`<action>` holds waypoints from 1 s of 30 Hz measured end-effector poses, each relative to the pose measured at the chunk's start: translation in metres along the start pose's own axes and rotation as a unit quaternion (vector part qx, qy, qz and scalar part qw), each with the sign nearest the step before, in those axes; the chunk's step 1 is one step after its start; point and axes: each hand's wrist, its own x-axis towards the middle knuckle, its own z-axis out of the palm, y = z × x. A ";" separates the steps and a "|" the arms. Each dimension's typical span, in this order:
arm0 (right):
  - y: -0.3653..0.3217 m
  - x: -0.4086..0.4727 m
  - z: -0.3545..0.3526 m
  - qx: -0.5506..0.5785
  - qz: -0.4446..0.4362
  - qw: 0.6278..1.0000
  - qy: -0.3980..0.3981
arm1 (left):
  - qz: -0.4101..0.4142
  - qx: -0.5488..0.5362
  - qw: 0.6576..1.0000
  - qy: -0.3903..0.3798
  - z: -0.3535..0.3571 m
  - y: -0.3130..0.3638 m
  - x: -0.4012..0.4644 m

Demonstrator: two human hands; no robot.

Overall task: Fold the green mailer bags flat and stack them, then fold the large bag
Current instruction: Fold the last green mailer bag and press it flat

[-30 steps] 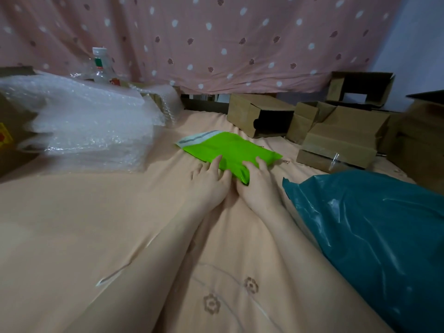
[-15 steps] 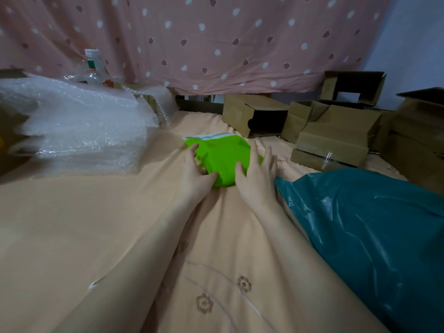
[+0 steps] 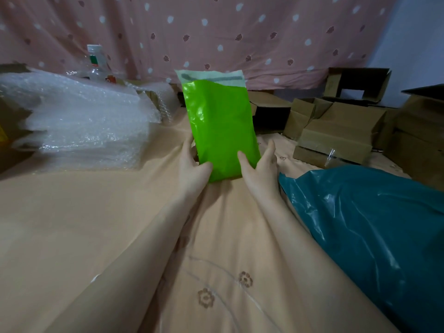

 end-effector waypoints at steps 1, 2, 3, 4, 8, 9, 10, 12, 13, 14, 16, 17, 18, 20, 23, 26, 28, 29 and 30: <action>-0.001 0.001 0.000 0.012 0.007 1.000 -0.003 | -0.017 -0.019 1.000 0.005 0.000 0.001 0.000; -0.002 0.001 -0.001 0.020 0.013 1.000 -0.010 | -0.035 -0.032 0.999 0.006 0.001 0.002 0.000; -0.003 0.001 -0.001 0.022 0.016 0.999 -0.017 | -0.052 -0.039 0.998 0.009 0.002 0.004 0.000; -0.004 0.000 -0.001 0.021 0.014 0.999 -0.023 | -0.063 -0.031 0.997 0.012 0.003 0.004 -0.001; -0.010 -0.004 0.004 0.041 0.000 0.999 -0.036 | -0.063 -0.034 0.997 0.020 0.008 0.010 -0.003; -0.014 -0.005 0.005 0.035 -0.006 0.999 -0.032 | -0.058 -0.032 0.997 0.027 0.007 0.013 -0.002; -0.019 -0.006 0.005 0.030 -0.018 0.999 -0.023 | -0.052 -0.026 0.998 0.034 0.005 0.019 -0.001; -0.029 -0.007 0.001 0.037 -0.044 0.998 -0.007 | -0.049 -0.023 0.998 0.040 -0.001 0.032 -0.001; -0.036 -0.008 -0.003 0.044 -0.047 0.998 -0.006 | -0.050 -0.029 0.997 0.041 -0.006 0.039 -0.002; -0.043 -0.008 -0.008 0.055 -0.044 0.997 -0.006 | -0.053 -0.035 0.997 0.039 -0.010 0.047 -0.004; -0.055 -0.011 -0.020 0.095 -0.027 0.995 -0.003 | -0.063 -0.043 0.997 0.027 -0.018 0.061 -0.010; -0.060 -0.012 -0.027 0.116 -0.020 0.993 -0.001 | -0.066 -0.039 0.997 0.016 -0.021 0.067 -0.014; -0.067 -0.014 -0.035 0.129 -0.016 0.991 -0.001 | -0.068 -0.032 0.997 0.002 -0.025 0.073 -0.019; -0.078 -0.020 -0.051 0.141 -0.014 0.990 -0.008 | -0.078 -0.027 0.996 -0.025 -0.031 0.085 -0.028; -0.092 -0.031 -0.075 0.195 0.006 0.980 -0.025 | -0.096 -0.052 0.993 -0.046 -0.037 0.107 -0.042; -0.107 -0.048 -0.103 0.235 0.018 0.971 -0.042 | -0.102 -0.076 0.989 -0.081 -0.040 0.128 -0.055; -0.115 -0.062 -0.126 0.257 0.009 0.964 -0.062 | -0.099 -0.074 0.986 -0.115 -0.041 0.143 -0.065; -0.118 -0.069 -0.137 0.266 0.009 0.961 -0.074 | -0.094 -0.073 0.984 -0.130 -0.040 0.150 -0.071; -0.120 -0.075 -0.146 0.273 0.009 0.958 -0.083 | -0.088 -0.074 0.983 -0.142 -0.039 0.155 -0.075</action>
